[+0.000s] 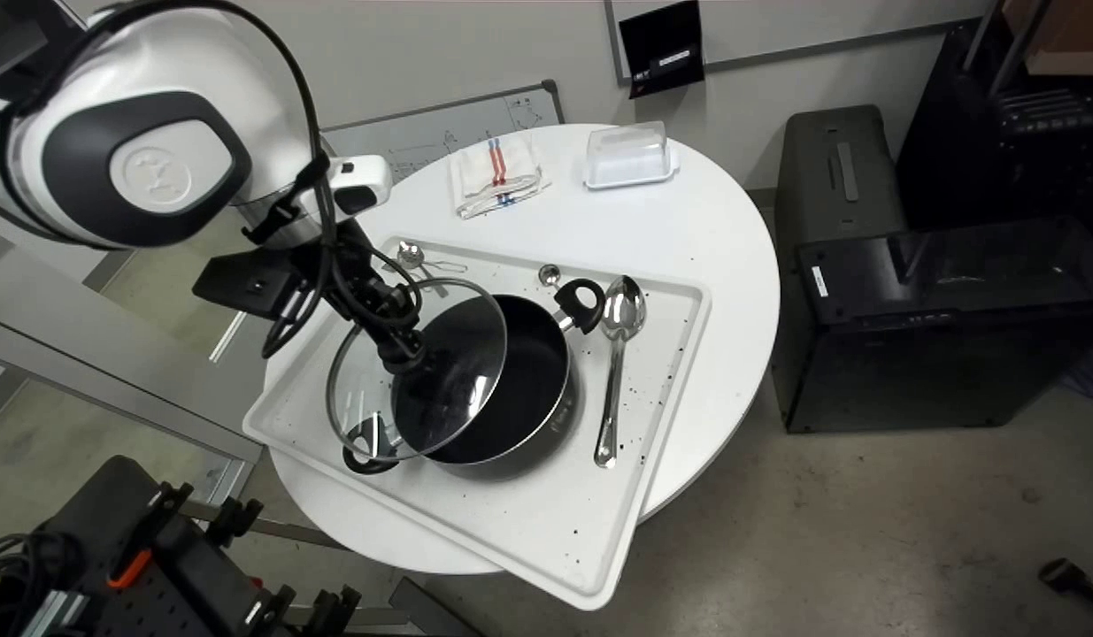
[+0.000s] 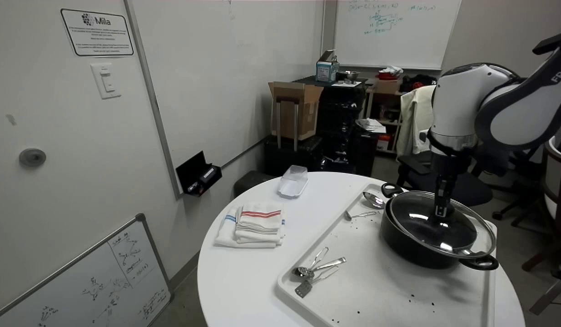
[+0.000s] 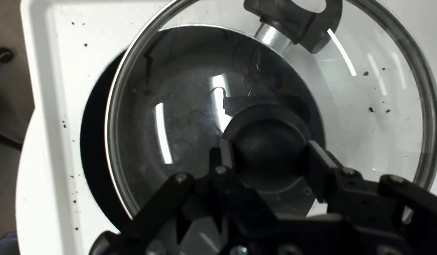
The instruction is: Put the glass lid on the black pot.
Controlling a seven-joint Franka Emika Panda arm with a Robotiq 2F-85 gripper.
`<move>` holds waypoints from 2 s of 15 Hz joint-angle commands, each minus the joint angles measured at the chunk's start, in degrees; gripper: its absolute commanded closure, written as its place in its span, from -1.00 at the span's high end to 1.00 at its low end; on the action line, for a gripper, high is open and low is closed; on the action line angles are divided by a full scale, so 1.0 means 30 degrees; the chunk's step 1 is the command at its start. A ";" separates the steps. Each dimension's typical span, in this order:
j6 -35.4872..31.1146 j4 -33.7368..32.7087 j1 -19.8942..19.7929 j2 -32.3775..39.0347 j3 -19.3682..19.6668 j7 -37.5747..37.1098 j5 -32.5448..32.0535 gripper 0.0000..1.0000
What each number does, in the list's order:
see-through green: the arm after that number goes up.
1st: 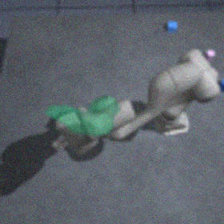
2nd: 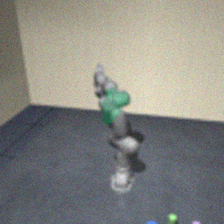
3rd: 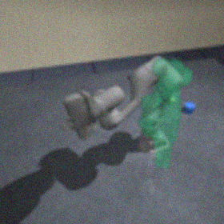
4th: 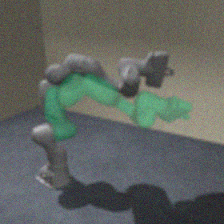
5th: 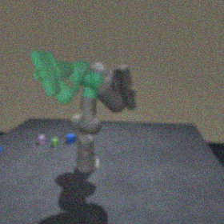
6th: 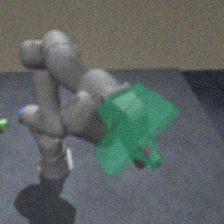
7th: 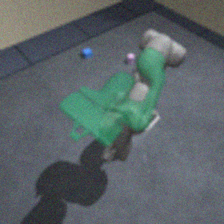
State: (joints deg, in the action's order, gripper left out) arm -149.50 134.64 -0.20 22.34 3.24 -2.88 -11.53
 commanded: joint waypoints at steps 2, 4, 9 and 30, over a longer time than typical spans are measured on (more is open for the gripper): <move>0.0851 -0.0596 -0.0670 -0.0265 0.0425 0.0279 0.0969 -0.50; 0.0987 -0.0907 -0.0874 -0.0104 0.0588 0.0204 0.1134 -0.50; 0.1198 -0.1898 -0.1113 0.0749 0.0870 -0.0098 0.1394 -0.50; 0.1113 -0.3844 -0.0983 0.2973 0.0698 -0.0264 0.2178 -0.50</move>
State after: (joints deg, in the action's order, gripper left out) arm -147.56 123.86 -3.50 31.65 5.35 -3.57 -6.03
